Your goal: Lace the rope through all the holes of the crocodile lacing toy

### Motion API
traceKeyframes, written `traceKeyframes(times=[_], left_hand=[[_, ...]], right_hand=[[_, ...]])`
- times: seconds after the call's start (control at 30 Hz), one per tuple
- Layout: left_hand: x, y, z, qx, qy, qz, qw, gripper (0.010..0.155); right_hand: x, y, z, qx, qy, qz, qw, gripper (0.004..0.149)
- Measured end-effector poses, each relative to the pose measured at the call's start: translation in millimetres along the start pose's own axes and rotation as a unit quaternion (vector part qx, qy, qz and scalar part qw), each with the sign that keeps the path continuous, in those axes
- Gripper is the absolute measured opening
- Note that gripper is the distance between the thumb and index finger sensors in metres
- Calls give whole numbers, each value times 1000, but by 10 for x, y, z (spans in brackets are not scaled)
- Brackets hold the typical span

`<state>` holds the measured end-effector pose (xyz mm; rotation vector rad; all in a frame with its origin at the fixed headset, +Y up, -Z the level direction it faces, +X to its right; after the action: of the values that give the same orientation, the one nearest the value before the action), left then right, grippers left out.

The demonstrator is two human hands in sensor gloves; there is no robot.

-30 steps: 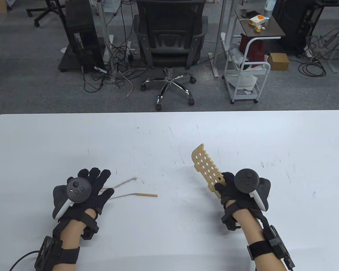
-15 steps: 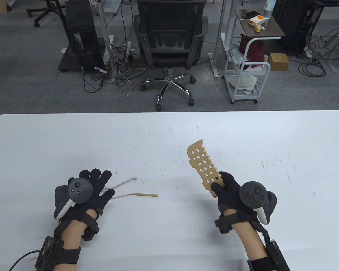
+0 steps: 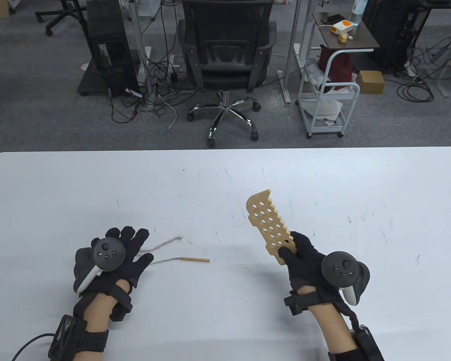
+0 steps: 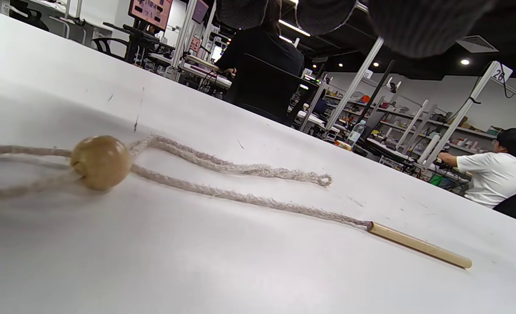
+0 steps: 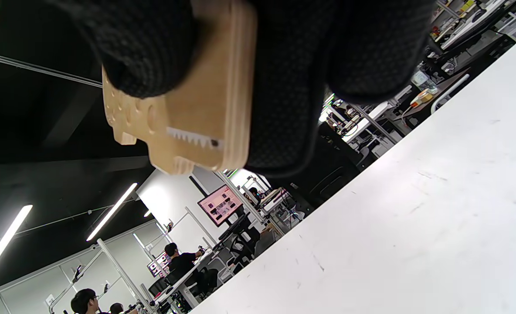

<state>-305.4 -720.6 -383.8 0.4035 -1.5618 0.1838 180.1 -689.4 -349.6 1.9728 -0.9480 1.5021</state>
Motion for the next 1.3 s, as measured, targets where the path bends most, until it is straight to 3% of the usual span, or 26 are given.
traceKeyframes(times=[0.3, 0.73, 1.0, 1.3], left_hand=[[36, -11, 10, 1, 13, -2, 1000, 72], [82, 137, -250, -52, 1, -39, 998, 70], [-77, 92, -560, -126, -29, -17, 992, 61], [-298, -157, -968, -199, -65, 29, 977, 51]], right_hand=[[53, -61, -55, -6, -13, 12, 1000, 50], [25, -44, -12, -25, -8, 6, 1000, 50], [-12, -39, -4, -36, -3, -1, 999, 49], [-20, -6, -5, -41, -2, -6, 999, 49]])
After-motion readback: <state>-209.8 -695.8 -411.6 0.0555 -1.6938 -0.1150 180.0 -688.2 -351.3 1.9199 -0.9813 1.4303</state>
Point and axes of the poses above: the tracker on the back of each hand, its own z axis roughly to the little-finger side, its own x axis roughly from the fingertips to the wrist, y = z × x, the point moved 4 cm from there along -x, roughly from the wrist to the fingertips, and after that the axes turned 13 degrees about -z, right-handed, at the moved point
